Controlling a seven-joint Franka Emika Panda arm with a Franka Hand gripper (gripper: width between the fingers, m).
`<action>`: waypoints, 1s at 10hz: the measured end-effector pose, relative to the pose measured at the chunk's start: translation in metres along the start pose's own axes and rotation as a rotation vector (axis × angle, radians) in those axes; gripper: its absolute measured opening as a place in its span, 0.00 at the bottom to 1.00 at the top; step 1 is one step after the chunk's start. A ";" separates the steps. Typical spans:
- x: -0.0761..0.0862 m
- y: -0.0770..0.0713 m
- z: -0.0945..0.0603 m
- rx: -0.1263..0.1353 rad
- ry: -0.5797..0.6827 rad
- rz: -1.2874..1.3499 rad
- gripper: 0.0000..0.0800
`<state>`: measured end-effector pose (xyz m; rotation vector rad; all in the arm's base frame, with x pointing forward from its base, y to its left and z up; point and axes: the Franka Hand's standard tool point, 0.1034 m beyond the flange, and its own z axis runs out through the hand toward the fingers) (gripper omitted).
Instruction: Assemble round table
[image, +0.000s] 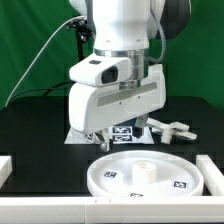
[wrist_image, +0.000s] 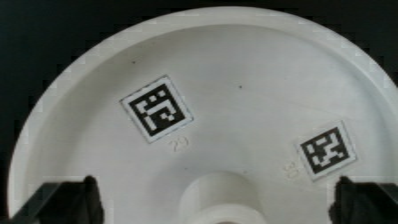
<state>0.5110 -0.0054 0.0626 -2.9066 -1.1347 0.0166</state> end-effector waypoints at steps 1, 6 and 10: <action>-0.025 -0.013 -0.002 0.002 -0.008 -0.032 0.81; -0.078 -0.048 0.009 -0.006 -0.006 -0.078 0.81; -0.128 -0.062 0.022 0.017 -0.030 -0.170 0.81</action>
Offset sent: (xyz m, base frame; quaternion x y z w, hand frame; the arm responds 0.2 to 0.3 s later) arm -0.0689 0.0142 -0.0228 -0.0350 0.1058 -0.0097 0.9937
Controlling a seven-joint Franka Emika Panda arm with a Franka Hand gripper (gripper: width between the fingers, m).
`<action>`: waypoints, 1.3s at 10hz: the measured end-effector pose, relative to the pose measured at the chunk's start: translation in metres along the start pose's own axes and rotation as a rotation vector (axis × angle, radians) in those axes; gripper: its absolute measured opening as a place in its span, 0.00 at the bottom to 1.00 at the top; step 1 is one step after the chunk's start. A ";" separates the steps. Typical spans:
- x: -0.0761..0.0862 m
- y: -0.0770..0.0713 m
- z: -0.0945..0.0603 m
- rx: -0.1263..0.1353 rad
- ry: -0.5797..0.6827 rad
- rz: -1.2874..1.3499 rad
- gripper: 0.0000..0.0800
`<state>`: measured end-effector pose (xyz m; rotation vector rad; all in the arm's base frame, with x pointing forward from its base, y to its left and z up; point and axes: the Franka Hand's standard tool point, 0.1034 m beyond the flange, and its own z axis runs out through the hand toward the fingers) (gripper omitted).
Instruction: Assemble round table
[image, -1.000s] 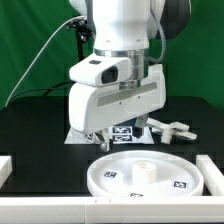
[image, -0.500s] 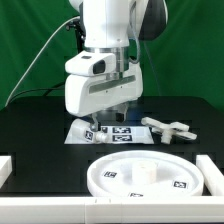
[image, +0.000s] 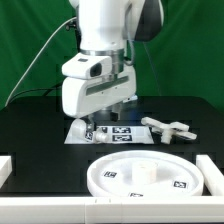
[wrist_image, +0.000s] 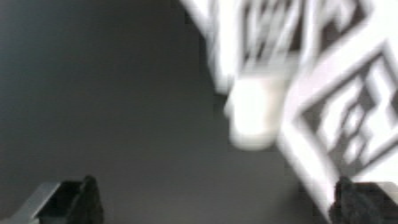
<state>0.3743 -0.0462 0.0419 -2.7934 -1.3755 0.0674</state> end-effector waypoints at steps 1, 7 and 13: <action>-0.015 -0.006 0.009 -0.004 0.003 -0.012 0.81; -0.024 -0.006 0.025 0.006 0.000 -0.001 0.50; -0.006 0.007 0.002 -0.028 -0.013 -0.339 0.39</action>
Offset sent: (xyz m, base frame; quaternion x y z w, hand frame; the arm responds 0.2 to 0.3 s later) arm -0.0015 0.0047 -0.0367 -0.0045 0.0421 0.0066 0.9991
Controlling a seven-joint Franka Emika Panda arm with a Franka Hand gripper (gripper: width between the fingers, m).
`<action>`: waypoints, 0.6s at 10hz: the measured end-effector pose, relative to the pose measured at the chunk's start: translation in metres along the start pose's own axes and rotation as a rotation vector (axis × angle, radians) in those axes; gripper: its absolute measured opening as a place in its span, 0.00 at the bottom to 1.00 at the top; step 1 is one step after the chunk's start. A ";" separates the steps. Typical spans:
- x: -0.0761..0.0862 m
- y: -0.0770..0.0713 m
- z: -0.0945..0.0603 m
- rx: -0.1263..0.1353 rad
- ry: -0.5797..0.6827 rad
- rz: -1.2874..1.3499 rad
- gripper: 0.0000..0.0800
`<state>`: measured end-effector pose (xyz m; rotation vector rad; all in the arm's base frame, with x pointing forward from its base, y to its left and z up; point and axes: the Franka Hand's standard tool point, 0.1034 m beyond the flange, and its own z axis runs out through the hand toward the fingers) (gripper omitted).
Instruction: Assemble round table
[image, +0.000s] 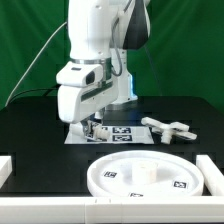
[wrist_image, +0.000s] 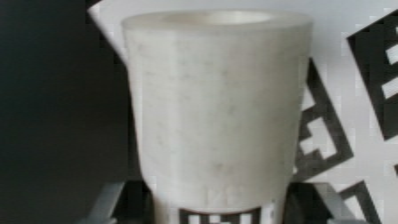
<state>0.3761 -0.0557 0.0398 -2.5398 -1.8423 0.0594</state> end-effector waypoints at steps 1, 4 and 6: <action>0.004 0.002 -0.003 -0.010 -0.005 -0.129 0.39; 0.001 -0.006 0.001 -0.004 -0.005 -0.331 0.39; -0.003 -0.003 0.004 -0.002 -0.014 -0.649 0.39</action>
Offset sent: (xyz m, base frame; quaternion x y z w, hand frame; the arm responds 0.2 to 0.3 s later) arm 0.0000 0.0000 0.0000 0.0000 0.0000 -0.1296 0.9916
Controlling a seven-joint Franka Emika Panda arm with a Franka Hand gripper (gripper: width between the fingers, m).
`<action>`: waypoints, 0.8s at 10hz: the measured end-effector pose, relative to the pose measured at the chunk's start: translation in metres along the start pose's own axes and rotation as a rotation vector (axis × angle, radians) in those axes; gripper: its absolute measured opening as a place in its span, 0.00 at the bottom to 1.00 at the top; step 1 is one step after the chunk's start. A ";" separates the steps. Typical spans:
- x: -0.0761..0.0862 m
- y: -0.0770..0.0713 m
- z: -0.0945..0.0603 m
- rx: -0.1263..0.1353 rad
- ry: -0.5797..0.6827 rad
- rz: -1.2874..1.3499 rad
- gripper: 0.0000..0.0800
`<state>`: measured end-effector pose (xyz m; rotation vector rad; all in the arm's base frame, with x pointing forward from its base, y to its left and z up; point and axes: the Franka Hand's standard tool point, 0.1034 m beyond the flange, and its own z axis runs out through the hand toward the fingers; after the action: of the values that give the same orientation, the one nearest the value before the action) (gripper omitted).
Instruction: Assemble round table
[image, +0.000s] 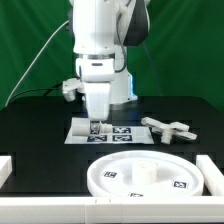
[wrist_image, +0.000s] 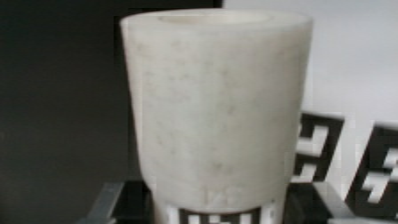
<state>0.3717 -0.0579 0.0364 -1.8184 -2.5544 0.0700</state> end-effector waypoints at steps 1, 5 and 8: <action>-0.001 0.002 -0.001 -0.003 -0.004 -0.155 0.39; -0.002 0.001 -0.002 0.010 -0.025 -0.527 0.39; -0.009 -0.002 0.008 0.042 -0.019 -0.930 0.39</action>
Offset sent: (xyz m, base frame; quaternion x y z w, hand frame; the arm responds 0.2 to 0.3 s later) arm 0.0000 0.0000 0.0000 0.0000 0.0000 -0.1296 0.9916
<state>0.3722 -0.0675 0.0288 -0.4750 -3.0695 0.1257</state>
